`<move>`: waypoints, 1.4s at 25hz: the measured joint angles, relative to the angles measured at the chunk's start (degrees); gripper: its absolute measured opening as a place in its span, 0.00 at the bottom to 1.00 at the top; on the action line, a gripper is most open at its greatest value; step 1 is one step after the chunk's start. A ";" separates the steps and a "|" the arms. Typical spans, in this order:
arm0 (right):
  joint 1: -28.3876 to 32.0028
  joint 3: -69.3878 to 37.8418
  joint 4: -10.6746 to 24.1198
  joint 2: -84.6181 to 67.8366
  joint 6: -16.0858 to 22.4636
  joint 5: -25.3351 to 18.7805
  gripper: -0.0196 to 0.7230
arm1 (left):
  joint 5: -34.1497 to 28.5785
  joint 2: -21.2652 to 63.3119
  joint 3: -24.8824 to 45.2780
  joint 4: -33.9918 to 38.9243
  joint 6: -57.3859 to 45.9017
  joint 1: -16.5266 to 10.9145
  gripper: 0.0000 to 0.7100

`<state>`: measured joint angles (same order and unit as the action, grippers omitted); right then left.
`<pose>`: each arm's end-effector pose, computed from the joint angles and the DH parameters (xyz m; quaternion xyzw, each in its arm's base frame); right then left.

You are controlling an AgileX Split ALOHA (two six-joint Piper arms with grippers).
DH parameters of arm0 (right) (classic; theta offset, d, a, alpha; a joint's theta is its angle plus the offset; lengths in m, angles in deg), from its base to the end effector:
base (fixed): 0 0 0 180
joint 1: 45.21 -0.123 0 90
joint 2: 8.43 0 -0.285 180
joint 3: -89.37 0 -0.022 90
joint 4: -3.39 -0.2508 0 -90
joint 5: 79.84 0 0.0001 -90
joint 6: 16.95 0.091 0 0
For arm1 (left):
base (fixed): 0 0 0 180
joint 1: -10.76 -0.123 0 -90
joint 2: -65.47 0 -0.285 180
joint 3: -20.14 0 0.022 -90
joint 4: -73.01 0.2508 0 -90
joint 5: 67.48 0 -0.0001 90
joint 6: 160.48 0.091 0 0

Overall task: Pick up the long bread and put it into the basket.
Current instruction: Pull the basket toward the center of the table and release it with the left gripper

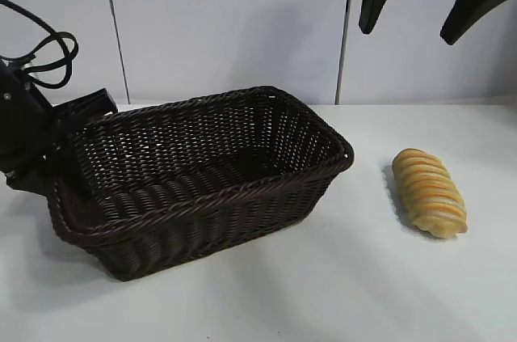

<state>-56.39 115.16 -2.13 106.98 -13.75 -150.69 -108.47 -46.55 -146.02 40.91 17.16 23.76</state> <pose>0.3940 0.0863 0.3187 -0.0607 0.9825 0.0683 0.1621 0.3329 -0.1094 0.1769 -0.0972 0.9679 -0.2169 0.0818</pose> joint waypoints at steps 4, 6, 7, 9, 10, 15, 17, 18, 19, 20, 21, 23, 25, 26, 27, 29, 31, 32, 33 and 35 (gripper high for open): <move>0.00 0.00 0.00 0.00 0.00 0.00 0.96 | -5.40 0.00 -6.64 0.00 1.97 0.00 0.14; 0.00 0.00 0.00 0.00 0.00 0.00 0.96 | -7.88 0.00 -9.66 0.12 3.16 0.00 0.14; 0.00 0.00 0.00 0.00 0.00 0.00 0.96 | -9.02 0.00 -11.15 0.19 3.95 0.00 0.14; 0.00 0.00 -0.05 0.00 0.00 -0.05 0.96 | -10.63 -0.11 -13.61 1.21 4.99 0.00 0.14; 0.00 0.00 -0.05 0.00 0.00 -0.05 0.96 | -11.63 -0.43 -14.99 1.90 5.23 0.00 0.14; 0.00 0.00 -0.05 0.00 0.00 -0.05 0.96 | -15.80 -4.35 -21.03 4.28 5.69 0.00 0.14; 0.00 0.00 -0.05 0.00 0.00 -0.05 0.96 | -15.95 -6.33 -22.45 4.63 5.71 0.22 0.14; 0.00 0.00 -0.05 0.00 0.00 -0.05 0.96 | -15.95 -7.20 -23.12 4.89 5.71 0.54 0.14; 0.00 0.00 -0.05 0.00 0.00 -0.05 0.96 | -15.95 -8.23 -23.70 5.31 5.71 0.95 0.14; 0.00 0.00 -0.05 0.00 0.00 -0.05 0.96 | -15.95 -9.30 -24.00 5.71 5.71 1.36 0.14; 0.00 0.00 -0.05 0.00 0.00 -0.05 0.96 | -15.95 -10.37 -24.34 5.96 5.71 1.86 0.14; 0.00 0.00 -0.05 0.00 0.00 -0.05 0.96 | -15.83 -12.23 -24.55 6.41 5.73 2.51 0.14; 0.00 0.00 -0.05 0.00 0.00 -0.05 0.96 | -15.83 -13.93 -24.55 6.56 5.77 2.73 0.14; 0.00 0.00 -0.05 0.00 0.00 -0.05 0.96 | -15.81 -14.48 -24.55 6.70 5.77 2.73 0.14; 0.00 0.00 -0.05 0.00 0.00 -0.05 0.96 | -15.68 -15.16 -24.57 6.76 5.77 2.73 0.14; 0.00 0.00 -0.05 0.00 0.00 -0.05 0.96 | -15.01 -16.02 -24.57 6.81 5.77 2.73 0.14; 0.00 0.00 -0.05 0.00 0.00 -0.12 0.96 | -14.39 -16.21 -24.57 6.81 5.84 2.73 0.14; 0.00 0.00 -0.05 0.00 0.00 -0.12 0.96 | -14.15 -16.21 -24.57 6.76 5.84 2.73 0.14; 0.00 0.00 -0.11 0.00 0.00 -0.12 0.96 | -13.91 -16.21 -24.57 6.70 5.84 2.73 0.14; 0.00 0.00 -0.11 0.00 0.00 -0.12 0.96 | -13.76 -16.21 -24.57 6.70 5.84 2.73 0.16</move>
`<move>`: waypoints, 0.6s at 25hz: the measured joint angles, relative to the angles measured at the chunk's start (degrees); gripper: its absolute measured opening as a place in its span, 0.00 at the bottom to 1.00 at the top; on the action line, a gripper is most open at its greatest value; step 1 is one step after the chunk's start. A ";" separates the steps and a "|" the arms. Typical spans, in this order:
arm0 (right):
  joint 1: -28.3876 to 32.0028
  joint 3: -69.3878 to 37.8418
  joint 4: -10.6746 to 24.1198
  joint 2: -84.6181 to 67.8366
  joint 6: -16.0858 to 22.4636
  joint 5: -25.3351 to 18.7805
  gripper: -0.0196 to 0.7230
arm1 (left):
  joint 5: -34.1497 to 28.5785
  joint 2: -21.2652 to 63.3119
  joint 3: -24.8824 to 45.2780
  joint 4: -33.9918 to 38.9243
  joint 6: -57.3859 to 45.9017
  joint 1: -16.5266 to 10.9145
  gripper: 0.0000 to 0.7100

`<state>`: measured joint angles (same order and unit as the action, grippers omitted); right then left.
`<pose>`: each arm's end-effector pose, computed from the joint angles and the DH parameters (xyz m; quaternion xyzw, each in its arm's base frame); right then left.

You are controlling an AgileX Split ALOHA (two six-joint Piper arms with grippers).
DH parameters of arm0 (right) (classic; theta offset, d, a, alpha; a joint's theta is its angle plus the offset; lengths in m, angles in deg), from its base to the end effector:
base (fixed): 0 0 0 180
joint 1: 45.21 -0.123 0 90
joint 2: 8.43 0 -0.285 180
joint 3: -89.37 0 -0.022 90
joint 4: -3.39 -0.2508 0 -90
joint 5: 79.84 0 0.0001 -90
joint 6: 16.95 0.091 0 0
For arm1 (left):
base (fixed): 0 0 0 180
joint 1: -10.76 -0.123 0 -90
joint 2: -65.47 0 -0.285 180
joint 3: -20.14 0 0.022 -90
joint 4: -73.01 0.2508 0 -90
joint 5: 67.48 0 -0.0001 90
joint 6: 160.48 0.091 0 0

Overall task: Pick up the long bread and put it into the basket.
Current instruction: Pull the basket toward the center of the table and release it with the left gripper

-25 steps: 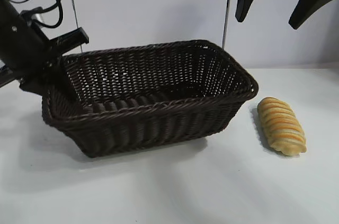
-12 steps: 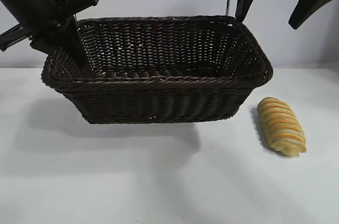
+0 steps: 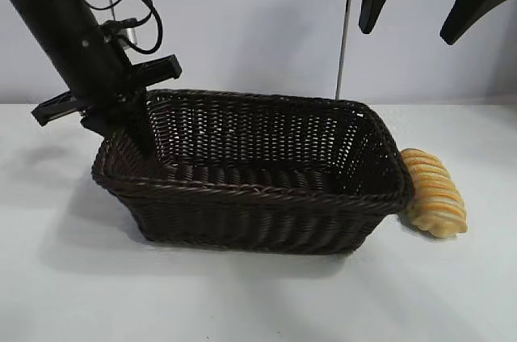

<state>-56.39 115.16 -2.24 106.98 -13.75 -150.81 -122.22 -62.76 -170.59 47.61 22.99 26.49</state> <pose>0.3938 0.0864 0.3186 -0.0606 0.9827 0.0692 0.1610 0.3999 -0.1458 0.1668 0.0494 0.9788 -0.1937 0.0456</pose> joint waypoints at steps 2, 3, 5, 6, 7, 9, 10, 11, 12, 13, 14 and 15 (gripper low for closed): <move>0.00 0.00 0.00 0.00 0.00 0.00 0.96 | 0.10 0.00 -0.05 -0.55 0.00 0.00 0.27; 0.00 0.00 0.00 0.00 0.00 0.00 0.96 | 0.10 0.00 -0.05 -0.73 0.00 0.00 0.34; 0.00 0.00 0.00 0.00 0.00 0.00 0.96 | 0.05 0.00 -0.05 -1.06 -0.20 0.00 0.56; 0.00 0.00 0.00 0.00 0.00 0.00 0.96 | 0.05 0.06 -0.05 -1.18 -0.44 0.00 0.67; 0.00 0.00 0.00 0.00 0.00 0.00 0.96 | 0.05 0.17 -0.05 -1.18 -0.64 0.00 0.75; 0.00 0.00 0.00 0.00 0.00 0.00 0.96 | 0.05 0.55 -0.07 -1.03 -1.46 0.00 0.86; 0.00 0.00 0.00 0.00 0.00 0.00 0.96 | -0.01 1.00 -0.07 -0.52 -1.93 0.00 0.89; 0.00 0.00 0.00 0.00 0.00 0.00 0.96 | -0.15 1.57 -0.07 0.04 -2.48 0.00 0.90; 0.00 0.00 0.00 0.00 0.00 0.00 0.96 | -0.49 2.20 -0.07 0.70 -2.89 0.00 0.91; 0.00 0.00 0.00 0.00 0.00 0.00 0.96 | -0.83 3.00 -0.07 1.46 -3.47 0.00 0.92; 0.00 0.00 0.00 0.00 0.00 0.00 0.96 | -1.24 3.85 -0.07 2.23 -3.91 0.00 0.93; 0.00 0.00 0.00 0.00 0.00 0.00 0.96 | -1.72 4.77 -0.07 2.97 -4.50 0.00 0.93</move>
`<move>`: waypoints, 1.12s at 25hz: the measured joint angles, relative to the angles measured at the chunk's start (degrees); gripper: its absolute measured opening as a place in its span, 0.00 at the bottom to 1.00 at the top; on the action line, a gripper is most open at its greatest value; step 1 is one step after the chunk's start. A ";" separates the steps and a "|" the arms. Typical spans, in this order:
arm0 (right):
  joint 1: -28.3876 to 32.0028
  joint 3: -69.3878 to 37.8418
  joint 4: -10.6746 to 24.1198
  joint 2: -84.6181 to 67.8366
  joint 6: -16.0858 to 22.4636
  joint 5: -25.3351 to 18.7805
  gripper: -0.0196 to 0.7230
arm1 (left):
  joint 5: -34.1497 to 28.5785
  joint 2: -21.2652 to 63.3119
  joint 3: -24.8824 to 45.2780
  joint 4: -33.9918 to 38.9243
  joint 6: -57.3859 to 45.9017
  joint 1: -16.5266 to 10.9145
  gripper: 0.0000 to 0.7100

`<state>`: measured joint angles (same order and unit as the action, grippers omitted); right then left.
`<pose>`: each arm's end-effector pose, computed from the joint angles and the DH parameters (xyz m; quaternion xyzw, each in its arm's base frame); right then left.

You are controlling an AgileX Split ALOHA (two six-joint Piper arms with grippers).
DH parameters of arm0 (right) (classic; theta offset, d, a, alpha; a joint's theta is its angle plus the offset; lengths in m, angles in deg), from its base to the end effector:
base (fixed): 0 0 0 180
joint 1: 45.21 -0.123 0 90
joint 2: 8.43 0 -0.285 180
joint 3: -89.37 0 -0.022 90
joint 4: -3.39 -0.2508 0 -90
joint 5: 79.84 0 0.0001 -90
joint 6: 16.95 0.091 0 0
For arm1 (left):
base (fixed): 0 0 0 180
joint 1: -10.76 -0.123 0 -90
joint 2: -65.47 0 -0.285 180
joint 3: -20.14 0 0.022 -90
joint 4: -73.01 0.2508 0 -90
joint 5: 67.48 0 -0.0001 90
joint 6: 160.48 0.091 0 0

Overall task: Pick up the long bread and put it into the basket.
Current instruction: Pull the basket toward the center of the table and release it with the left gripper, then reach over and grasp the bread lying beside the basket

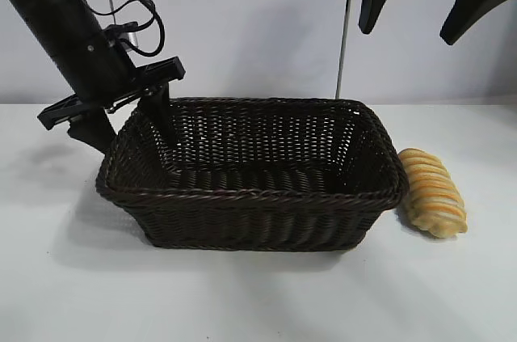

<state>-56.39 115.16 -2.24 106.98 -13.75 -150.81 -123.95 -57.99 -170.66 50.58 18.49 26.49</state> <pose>0.3938 0.0864 0.3186 -0.0606 0.9827 0.0692 0.1610 0.3929 -0.1407 0.2004 0.0341 0.9802 -0.1833 0.0669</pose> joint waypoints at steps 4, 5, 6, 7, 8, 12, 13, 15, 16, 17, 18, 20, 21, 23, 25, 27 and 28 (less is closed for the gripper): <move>0.00 0.00 0.00 0.00 0.00 0.00 0.96 | -1.63 3.37 0.00 1.65 -0.78 -0.06 0.93; 0.00 0.00 0.00 0.00 0.00 0.00 0.96 | -1.88 4.22 0.00 1.89 -0.80 -0.06 0.93; 0.00 0.00 0.00 0.00 0.00 0.00 0.96 | -2.15 5.00 0.00 2.05 -0.85 -0.06 0.93; 0.00 0.00 0.00 0.00 0.00 0.00 0.96 | -2.29 5.76 0.00 2.48 -0.99 -0.06 0.93; 0.00 0.00 0.00 0.00 0.00 0.00 0.96 | -2.47 6.39 0.00 3.02 -1.01 -0.06 0.93; 0.00 0.00 0.00 0.00 0.00 0.00 0.96 | -4.25 9.04 0.00 4.98 -1.56 -0.06 0.93; 0.00 0.00 0.00 0.00 0.00 0.00 0.96 | -4.52 9.63 0.00 5.34 -1.71 -0.06 0.93; 0.00 0.00 0.00 0.00 0.00 0.00 0.96 | -4.97 10.70 0.00 6.33 -2.29 -0.06 0.93; 0.00 0.00 0.00 0.00 0.00 0.00 0.96 | -5.10 11.15 0.00 7.25 -2.66 -0.06 0.93; 0.00 0.00 0.00 0.00 0.00 0.00 0.96 | -5.41 11.42 0.00 8.10 -3.01 -0.06 0.93; 0.00 0.00 0.00 0.00 0.00 0.11 0.96 | -5.75 11.50 0.00 8.90 -3.23 -0.06 0.93; 0.00 0.00 0.00 0.00 0.00 0.11 0.96 | -6.59 11.54 0.00 9.98 -3.45 -0.06 0.93; 0.00 0.00 0.00 0.00 0.00 0.11 0.96 | -6.81 11.60 0.00 10.20 -3.51 -0.06 0.93; 0.00 0.00 0.00 0.00 0.00 0.11 0.96 | -6.81 11.77 0.00 10.34 -3.65 -0.11 0.93; 0.00 0.00 -0.04 0.00 0.00 0.11 0.96 | -6.81 12.01 0.00 10.34 -4.04 -0.11 0.93; 0.00 0.00 -0.04 0.00 0.00 0.11 0.96 | -6.86 12.18 0.00 10.25 -4.37 -0.11 0.93; 0.00 0.00 -0.04 0.00 0.00 0.11 0.96 | -6.86 12.18 0.00 10.11 -4.75 -0.11 0.93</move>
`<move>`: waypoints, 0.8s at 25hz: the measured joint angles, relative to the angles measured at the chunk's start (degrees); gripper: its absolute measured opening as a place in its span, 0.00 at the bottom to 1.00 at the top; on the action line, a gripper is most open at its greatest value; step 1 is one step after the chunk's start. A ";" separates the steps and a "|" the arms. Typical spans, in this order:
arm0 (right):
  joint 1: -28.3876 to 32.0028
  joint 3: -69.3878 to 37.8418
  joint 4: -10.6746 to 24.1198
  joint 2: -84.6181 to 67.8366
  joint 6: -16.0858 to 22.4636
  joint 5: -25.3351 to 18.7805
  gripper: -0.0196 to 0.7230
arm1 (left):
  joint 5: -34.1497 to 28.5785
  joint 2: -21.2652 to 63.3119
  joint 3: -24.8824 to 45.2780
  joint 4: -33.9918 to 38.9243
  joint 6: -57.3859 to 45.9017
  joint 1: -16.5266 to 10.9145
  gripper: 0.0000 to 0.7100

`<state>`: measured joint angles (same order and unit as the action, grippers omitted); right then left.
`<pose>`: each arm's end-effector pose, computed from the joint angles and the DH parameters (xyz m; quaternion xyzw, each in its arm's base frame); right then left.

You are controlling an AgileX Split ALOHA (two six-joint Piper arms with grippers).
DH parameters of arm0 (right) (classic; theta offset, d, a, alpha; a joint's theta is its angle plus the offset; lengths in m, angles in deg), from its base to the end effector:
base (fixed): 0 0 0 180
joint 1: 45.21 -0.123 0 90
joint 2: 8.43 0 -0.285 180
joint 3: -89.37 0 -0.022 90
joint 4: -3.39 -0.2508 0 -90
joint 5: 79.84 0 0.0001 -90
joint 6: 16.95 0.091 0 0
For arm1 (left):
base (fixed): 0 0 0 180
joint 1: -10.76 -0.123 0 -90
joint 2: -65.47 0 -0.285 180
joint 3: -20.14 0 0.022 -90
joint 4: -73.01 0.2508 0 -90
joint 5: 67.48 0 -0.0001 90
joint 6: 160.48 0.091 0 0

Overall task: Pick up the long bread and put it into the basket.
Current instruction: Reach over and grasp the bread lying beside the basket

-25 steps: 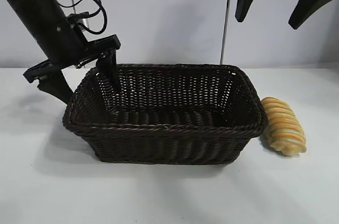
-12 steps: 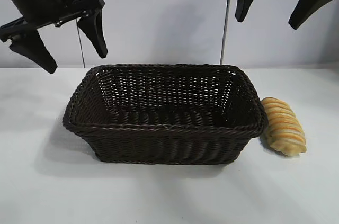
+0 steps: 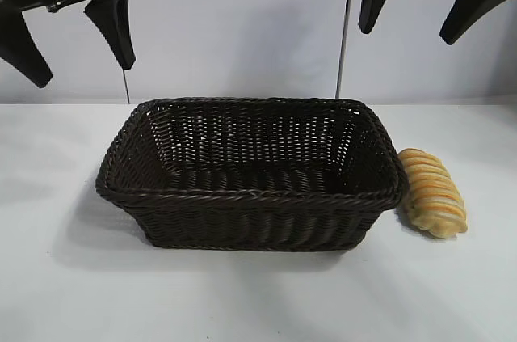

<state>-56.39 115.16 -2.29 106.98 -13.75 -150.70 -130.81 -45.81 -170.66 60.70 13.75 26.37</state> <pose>0.3939 0.0865 0.3187 -0.0604 0.9825 0.0697 0.1619 0.3610 -0.1189 0.2790 0.0504 0.9836 -0.1258 0.1187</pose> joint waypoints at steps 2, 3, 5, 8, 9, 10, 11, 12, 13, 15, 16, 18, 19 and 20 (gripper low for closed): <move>0.00 0.00 0.00 0.00 0.00 0.00 0.96 | -0.25 0.00 0.00 0.00 -0.63 0.00 0.93; 0.00 0.00 -0.06 0.00 0.00 0.00 0.96 | -0.44 0.00 0.00 0.00 -0.80 0.00 0.93; 0.00 0.00 -0.06 0.00 0.00 0.00 0.96 | -0.50 0.00 0.00 -0.23 -1.25 0.00 0.93; 0.00 0.00 -0.06 0.00 0.00 0.00 0.96 | -0.50 0.00 0.00 -0.90 -1.37 0.00 0.93; 0.00 0.00 -0.06 0.00 0.00 0.00 0.96 | -0.50 0.00 0.00 -0.90 -1.37 0.00 0.93; 0.00 0.00 -0.12 0.00 0.00 0.00 0.96 | -0.50 0.00 0.00 -1.01 -1.41 0.00 0.93; 0.00 0.00 -0.12 0.00 0.00 0.00 0.96 | -0.50 0.00 0.00 -1.08 -1.41 0.00 0.93; 0.00 0.00 -0.40 0.00 0.00 0.00 0.96 | -0.50 0.00 0.00 -1.08 -1.63 0.00 0.93; 0.00 0.00 -0.59 0.00 0.00 0.00 0.96 | -0.50 0.00 0.00 -1.08 -1.81 0.00 0.93; 0.00 0.00 -0.87 0.00 0.19 0.00 0.96 | -0.23 0.00 0.00 -1.12 -2.54 0.00 0.93; 0.00 0.00 -0.94 0.00 0.42 0.00 0.96 | 0.09 0.00 0.00 -1.12 -3.03 0.00 0.93; 0.00 0.00 -0.94 0.00 1.09 0.00 0.96 | 0.35 0.00 0.00 -1.12 -3.50 0.00 0.93; 0.00 0.00 -0.94 0.00 1.26 0.00 0.96 | 0.41 0.00 0.00 -1.12 -3.55 0.00 0.93; 0.00 0.00 -0.94 0.00 1.34 0.00 0.96 | 0.47 0.00 0.00 -1.12 -3.68 0.00 0.93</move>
<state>-56.39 115.16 -3.23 106.98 -12.40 -150.70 -130.33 -45.81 -170.66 59.57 10.07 26.37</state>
